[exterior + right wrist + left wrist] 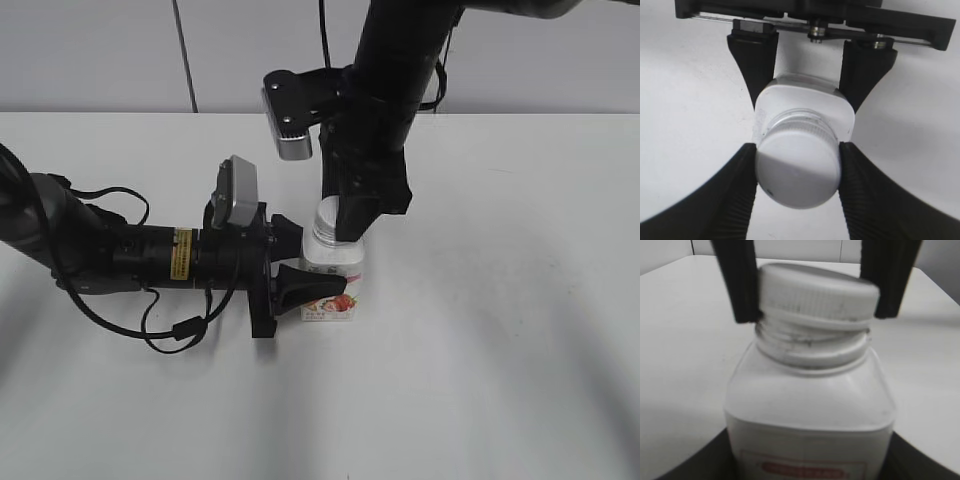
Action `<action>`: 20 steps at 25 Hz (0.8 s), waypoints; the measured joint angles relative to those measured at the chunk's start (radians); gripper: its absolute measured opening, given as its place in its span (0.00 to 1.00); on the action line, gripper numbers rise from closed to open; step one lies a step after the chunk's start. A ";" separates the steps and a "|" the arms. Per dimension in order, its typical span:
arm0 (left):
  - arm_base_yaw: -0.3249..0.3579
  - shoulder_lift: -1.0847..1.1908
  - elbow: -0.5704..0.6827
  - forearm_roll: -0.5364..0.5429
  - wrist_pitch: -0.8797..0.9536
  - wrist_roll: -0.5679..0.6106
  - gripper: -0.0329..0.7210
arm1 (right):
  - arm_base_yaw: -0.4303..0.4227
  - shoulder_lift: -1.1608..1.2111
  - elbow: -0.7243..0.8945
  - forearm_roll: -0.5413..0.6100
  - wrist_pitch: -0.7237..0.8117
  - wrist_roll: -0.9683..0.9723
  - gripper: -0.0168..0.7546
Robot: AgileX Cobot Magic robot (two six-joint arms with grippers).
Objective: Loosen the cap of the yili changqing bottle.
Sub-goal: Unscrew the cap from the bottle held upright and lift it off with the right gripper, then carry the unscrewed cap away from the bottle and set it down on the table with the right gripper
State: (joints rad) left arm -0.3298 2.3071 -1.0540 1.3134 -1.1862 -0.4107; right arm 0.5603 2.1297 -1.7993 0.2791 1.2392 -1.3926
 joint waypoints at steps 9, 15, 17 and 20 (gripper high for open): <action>-0.001 0.000 0.000 0.037 -0.014 0.001 0.53 | -0.001 -0.023 0.000 -0.033 -0.012 0.031 0.53; -0.001 0.000 0.000 0.042 -0.015 0.001 0.53 | -0.001 -0.044 0.000 -0.044 -0.013 0.122 0.53; -0.001 0.000 0.000 0.042 -0.015 0.001 0.53 | -0.001 -0.060 0.000 -0.045 -0.013 0.162 0.53; -0.001 0.000 0.000 0.042 -0.015 0.001 0.53 | -0.001 -0.087 0.000 -0.047 -0.013 0.228 0.53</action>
State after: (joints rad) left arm -0.3307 2.3071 -1.0540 1.3553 -1.2011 -0.4098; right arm 0.5589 2.0423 -1.7993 0.2318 1.2264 -1.1648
